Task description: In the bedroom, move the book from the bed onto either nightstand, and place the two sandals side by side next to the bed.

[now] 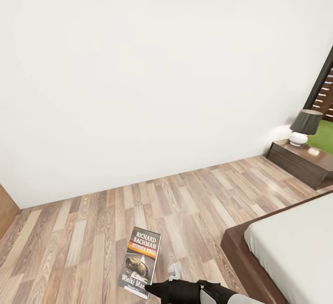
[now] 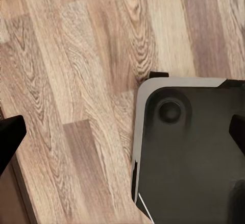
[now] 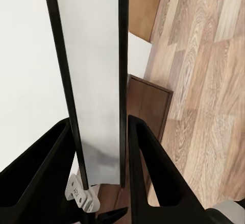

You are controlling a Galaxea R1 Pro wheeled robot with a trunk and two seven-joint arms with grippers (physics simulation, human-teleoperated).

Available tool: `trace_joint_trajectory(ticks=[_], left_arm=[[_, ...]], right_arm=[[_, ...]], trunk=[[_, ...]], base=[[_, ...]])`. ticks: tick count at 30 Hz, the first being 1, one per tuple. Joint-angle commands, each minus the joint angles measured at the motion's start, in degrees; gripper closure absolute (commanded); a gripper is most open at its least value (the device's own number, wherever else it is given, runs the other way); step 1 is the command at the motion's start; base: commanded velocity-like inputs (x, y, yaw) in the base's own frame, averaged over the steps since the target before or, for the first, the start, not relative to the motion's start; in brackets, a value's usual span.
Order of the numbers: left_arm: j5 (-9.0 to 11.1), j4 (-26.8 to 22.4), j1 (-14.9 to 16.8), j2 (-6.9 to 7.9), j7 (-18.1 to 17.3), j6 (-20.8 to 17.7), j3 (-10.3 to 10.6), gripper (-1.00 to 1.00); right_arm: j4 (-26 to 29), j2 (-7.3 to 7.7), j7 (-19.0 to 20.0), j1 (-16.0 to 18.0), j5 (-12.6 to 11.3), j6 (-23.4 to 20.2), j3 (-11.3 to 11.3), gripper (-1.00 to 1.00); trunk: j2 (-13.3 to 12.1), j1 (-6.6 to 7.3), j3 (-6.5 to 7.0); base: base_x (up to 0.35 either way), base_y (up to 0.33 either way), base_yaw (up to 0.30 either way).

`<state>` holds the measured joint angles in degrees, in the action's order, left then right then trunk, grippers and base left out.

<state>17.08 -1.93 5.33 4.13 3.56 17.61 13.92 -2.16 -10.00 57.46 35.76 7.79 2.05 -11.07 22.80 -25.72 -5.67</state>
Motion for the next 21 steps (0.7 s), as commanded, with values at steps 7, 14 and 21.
trace_joint_trajectory(ticks=[7, 14, 21], left_arm=[[0.32, 0.0, 0.03, -0.03, 0.21, 0.14, 0.53, -1.0], [0.32, 0.0, 0.03, -0.01, 0.21, 0.14, 0.56, -1.0], [0.31, 0.0, 0.03, 0.0, 0.21, 0.14, 0.58, -1.0]], right_arm=[[-0.12, 0.0, 0.02, 0.1, 0.42, 0.24, -0.7, 1.0], [-0.12, 0.0, 0.02, 0.1, 0.39, 0.24, -0.7, 1.0], [-0.13, 0.0, 0.02, 0.07, 0.38, 0.24, -0.7, 1.0]], trunk=[[0.12, -0.06, -0.12], [0.12, -0.06, -0.12], [0.12, -0.06, -0.12]], base=[[0.265, 0.046, 0.0], [0.269, 0.03, 0.0], [0.282, 0.128, 0.0]])
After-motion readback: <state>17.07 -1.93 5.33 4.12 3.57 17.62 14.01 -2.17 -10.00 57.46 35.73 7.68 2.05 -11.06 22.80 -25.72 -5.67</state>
